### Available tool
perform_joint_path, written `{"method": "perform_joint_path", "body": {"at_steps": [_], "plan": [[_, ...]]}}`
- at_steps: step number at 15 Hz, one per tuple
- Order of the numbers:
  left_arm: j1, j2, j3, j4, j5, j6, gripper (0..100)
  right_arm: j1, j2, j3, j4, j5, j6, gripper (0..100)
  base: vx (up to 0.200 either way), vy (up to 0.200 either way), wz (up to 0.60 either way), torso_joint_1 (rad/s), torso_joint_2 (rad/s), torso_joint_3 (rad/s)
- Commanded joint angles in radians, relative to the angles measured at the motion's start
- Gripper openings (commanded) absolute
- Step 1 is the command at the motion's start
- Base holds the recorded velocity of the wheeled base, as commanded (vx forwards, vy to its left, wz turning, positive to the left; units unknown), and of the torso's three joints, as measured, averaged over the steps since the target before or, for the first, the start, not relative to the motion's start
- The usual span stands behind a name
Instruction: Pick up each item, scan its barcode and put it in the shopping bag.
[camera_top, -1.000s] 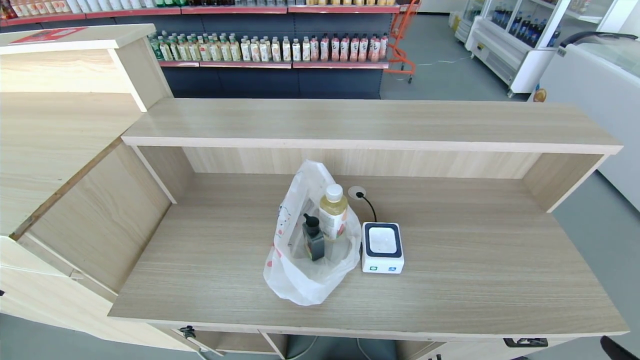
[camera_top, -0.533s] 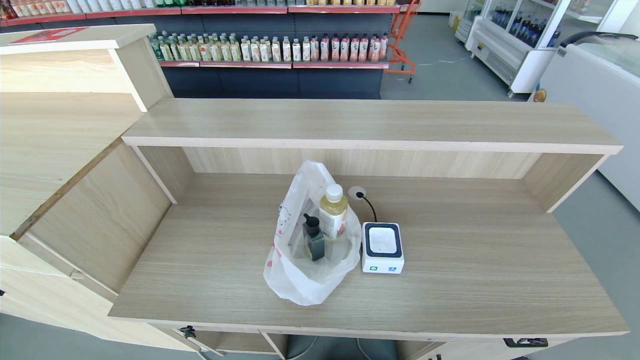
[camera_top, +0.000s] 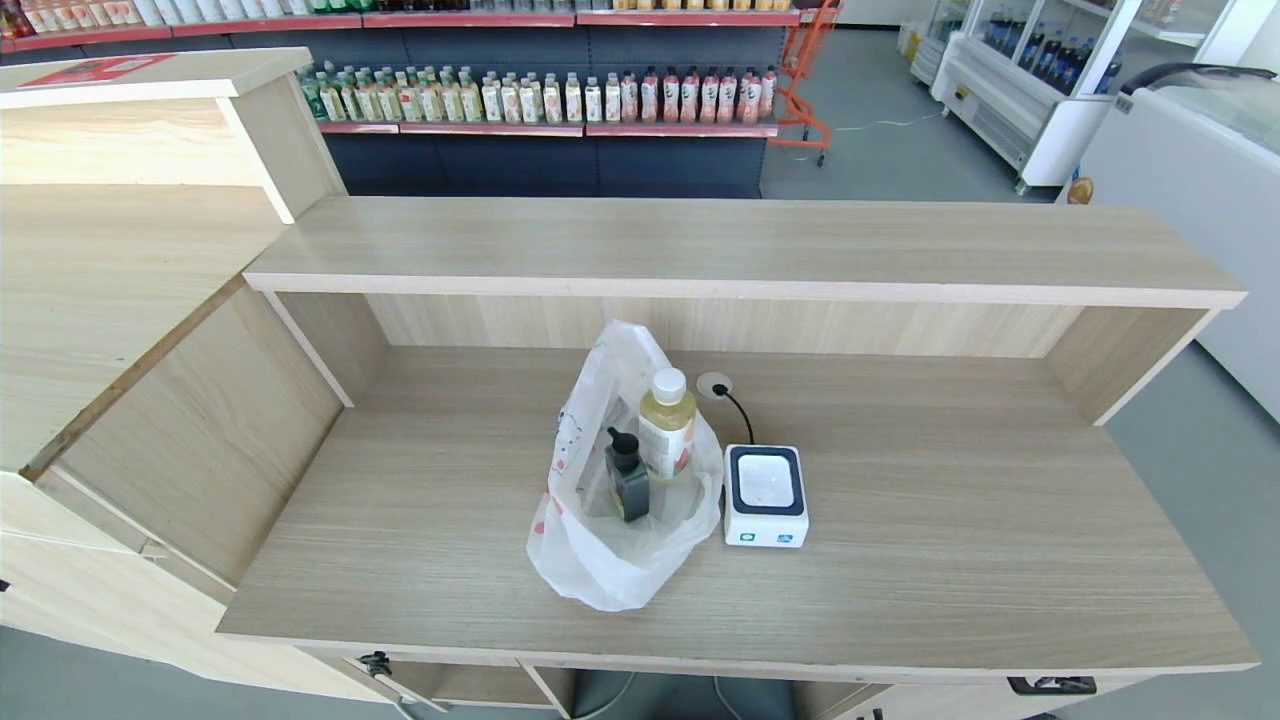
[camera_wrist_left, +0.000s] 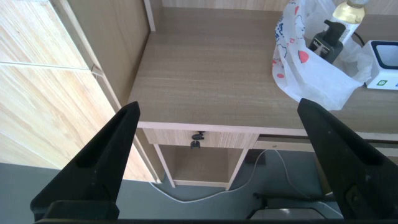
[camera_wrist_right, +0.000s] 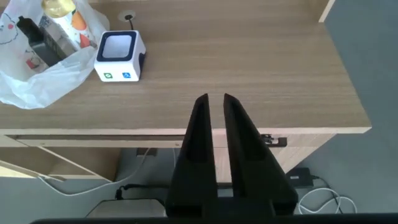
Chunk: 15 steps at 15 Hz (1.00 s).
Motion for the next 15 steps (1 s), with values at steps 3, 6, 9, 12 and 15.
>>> {"method": "perform_joint_path", "body": {"at_steps": [3,6,9,12,15], "plan": [[0.000,0.000,0.000,-0.001,0.000,0.000,100,0.000,0.005,0.000,0.002,0.001,0.002,0,0.000,0.000,0.00,0.000,0.00,0.000],[0.000,0.000,0.000,-0.001,0.000,-0.005,100,0.000,0.005,0.000,0.002,0.001,0.002,0,0.000,-0.067,0.00,0.002,0.00,0.001],[0.000,0.000,0.000,-0.001,0.000,0.000,100,0.000,0.005,0.000,0.002,0.001,0.002,0,0.000,-0.200,0.00,0.002,0.00,0.002],[0.000,0.000,0.000,-0.001,-0.001,0.002,100,0.000,0.005,0.000,0.002,0.001,0.002,0,0.000,-0.200,0.00,0.002,0.00,0.004],[0.000,0.000,0.000,-0.001,0.000,-0.006,100,0.000,0.005,0.000,0.002,0.001,0.003,0,0.000,-0.133,0.00,0.010,0.00,0.000]]}}
